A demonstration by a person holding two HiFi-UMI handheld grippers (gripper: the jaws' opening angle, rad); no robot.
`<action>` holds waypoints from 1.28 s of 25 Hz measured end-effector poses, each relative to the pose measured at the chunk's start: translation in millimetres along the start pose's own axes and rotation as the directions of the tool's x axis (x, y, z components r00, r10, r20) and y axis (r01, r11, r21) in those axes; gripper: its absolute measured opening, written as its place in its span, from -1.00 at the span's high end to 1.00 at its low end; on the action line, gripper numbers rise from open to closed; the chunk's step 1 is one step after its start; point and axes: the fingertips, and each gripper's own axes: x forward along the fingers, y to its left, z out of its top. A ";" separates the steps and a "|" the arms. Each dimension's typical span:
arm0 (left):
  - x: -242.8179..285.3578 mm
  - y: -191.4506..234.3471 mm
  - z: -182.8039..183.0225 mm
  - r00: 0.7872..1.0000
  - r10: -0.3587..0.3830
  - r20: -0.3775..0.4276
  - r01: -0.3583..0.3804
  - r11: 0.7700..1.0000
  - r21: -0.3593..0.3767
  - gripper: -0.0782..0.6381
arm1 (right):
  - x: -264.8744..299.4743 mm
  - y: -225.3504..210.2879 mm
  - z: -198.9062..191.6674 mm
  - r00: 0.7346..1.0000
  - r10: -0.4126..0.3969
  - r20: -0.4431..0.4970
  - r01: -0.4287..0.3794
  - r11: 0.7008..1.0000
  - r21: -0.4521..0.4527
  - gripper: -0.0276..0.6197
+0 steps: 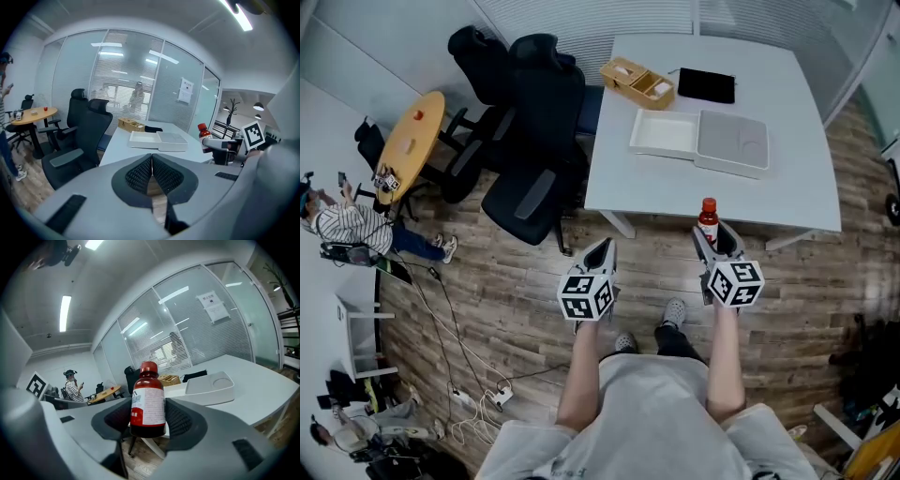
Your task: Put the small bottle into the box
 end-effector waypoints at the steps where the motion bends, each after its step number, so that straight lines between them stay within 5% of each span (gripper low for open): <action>1: 3.8 -0.7 2.0 1.000 0.005 0.000 -0.005 1.000 0.000 0.70 | 1.7 -4.9 0.2 1.000 0.000 -0.001 0.000 1.000 0.005 0.23; 9: 36.3 -11.1 15.8 1.000 0.004 -0.007 -0.004 1.000 0.002 0.70 | 9.1 -33.8 11.6 1.000 -0.011 0.000 0.011 1.000 0.011 0.23; 25: 140.7 -15.6 68.7 0.992 -0.122 0.011 0.122 0.992 0.039 0.70 | 72.5 -69.9 39.7 0.997 -0.071 -0.014 0.071 0.996 -0.048 0.23; 32: 211.3 22.6 112.2 0.982 -0.187 -0.011 0.188 0.979 0.080 0.70 | 147.1 -88.2 70.0 0.990 -0.110 -0.087 0.093 0.978 -0.188 0.23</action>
